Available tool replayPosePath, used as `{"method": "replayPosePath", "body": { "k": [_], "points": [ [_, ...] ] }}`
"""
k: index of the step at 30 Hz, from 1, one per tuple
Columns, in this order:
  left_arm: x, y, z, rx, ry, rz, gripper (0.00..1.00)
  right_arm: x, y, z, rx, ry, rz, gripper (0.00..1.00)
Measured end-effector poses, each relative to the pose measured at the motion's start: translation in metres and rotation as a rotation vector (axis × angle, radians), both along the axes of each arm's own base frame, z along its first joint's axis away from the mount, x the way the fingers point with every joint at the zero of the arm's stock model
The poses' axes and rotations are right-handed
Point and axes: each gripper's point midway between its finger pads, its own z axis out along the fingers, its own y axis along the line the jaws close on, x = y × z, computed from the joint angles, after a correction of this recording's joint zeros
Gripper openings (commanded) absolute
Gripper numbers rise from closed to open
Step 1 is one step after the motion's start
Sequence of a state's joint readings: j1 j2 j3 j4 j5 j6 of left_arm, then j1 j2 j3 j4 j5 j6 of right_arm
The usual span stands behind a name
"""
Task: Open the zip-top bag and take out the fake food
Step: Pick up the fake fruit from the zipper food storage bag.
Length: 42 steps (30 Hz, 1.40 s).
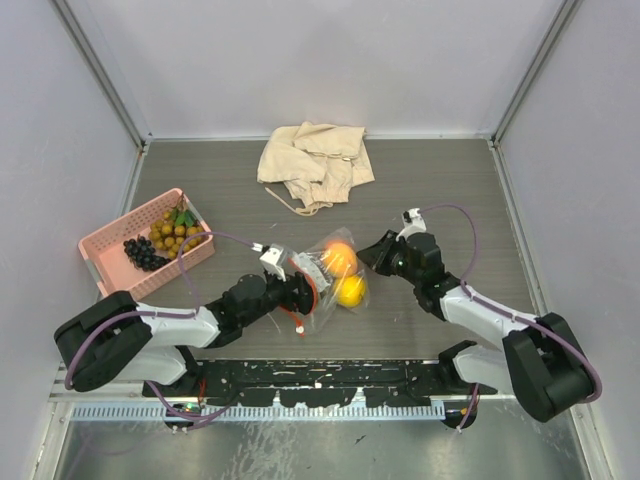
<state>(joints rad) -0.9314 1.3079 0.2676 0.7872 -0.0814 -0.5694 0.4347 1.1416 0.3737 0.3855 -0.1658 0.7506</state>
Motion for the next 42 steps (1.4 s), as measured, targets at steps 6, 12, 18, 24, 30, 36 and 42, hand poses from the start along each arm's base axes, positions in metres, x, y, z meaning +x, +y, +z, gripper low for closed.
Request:
{"method": "replayPosePath", "body": {
  "k": [6, 12, 18, 24, 30, 36, 42],
  "points": [
    [0.003, 0.001, 0.003, -0.011, -0.003, 0.0, 0.86, -0.008, 0.02, 0.012, 0.026, -0.034, 0.149, 0.12],
    [0.005, 0.003, 0.003, -0.016, 0.001, -0.006, 0.97, -0.014, 0.033, 0.023, 0.027, -0.077, 0.26, 0.12],
    [0.009, 0.005, 0.004, -0.026, 0.013, 0.006, 0.99, -0.014, 0.05, 0.014, 0.033, -0.033, 0.369, 0.12],
    [0.009, 0.005, 0.004, -0.034, 0.024, 0.011, 0.99, -0.024, 0.057, 0.005, 0.027, -0.012, 0.443, 0.15],
    [0.009, 0.009, -0.007, 0.003, 0.086, 0.042, 1.0, -0.029, 0.054, 0.024, 0.013, -0.08, 0.459, 0.25],
    [0.014, 0.011, 0.002, -0.011, 0.129, 0.099, 0.98, -0.032, 0.052, 0.044, 0.012, -0.161, 0.462, 0.26],
    [0.019, 0.014, 0.002, -0.02, 0.178, 0.157, 0.98, -0.033, 0.049, 0.021, -0.012, -0.093, 0.451, 0.25]
  ]
}}
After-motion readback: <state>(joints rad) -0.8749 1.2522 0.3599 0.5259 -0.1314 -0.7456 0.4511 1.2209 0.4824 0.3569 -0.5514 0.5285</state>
